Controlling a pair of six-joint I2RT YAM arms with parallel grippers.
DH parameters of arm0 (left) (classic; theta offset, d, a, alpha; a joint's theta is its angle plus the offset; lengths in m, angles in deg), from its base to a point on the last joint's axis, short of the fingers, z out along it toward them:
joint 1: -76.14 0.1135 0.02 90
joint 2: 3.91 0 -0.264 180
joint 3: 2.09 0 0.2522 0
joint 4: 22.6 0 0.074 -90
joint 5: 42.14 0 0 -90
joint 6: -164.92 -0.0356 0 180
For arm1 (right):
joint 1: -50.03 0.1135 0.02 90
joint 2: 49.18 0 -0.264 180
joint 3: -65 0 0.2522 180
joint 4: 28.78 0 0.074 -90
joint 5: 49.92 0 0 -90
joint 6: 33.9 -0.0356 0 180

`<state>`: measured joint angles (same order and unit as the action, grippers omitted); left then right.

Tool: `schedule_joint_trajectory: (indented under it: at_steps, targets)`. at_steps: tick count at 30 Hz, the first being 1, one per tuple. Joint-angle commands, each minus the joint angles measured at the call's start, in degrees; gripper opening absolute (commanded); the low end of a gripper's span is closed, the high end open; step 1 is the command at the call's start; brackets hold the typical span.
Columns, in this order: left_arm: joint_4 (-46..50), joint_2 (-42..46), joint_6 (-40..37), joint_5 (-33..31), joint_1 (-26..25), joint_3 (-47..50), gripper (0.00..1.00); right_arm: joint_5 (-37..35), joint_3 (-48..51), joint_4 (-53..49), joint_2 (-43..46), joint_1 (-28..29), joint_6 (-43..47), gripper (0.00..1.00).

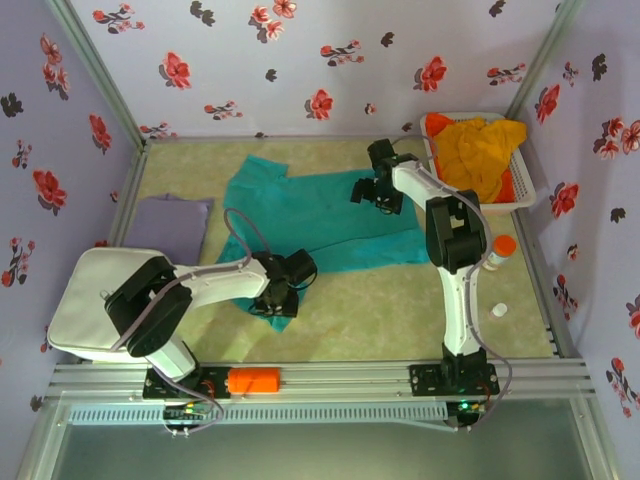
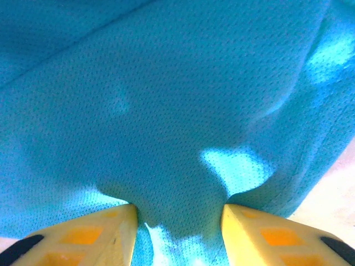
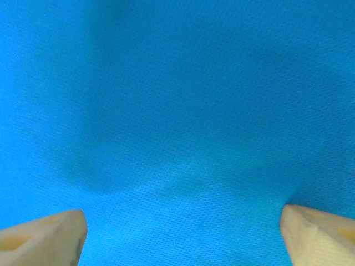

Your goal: Fold and stack the t-shirts

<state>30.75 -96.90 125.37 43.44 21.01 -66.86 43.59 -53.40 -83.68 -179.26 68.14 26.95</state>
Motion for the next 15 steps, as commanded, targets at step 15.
schedule_joint_trajectory:
  at_steps: [15]
  targets:
    - [10.0,9.5,-0.1,3.4,-4.2,11.5,0.37,-3.3,-24.0,-6.7,-13.7,-8.4,-7.6,0.88]
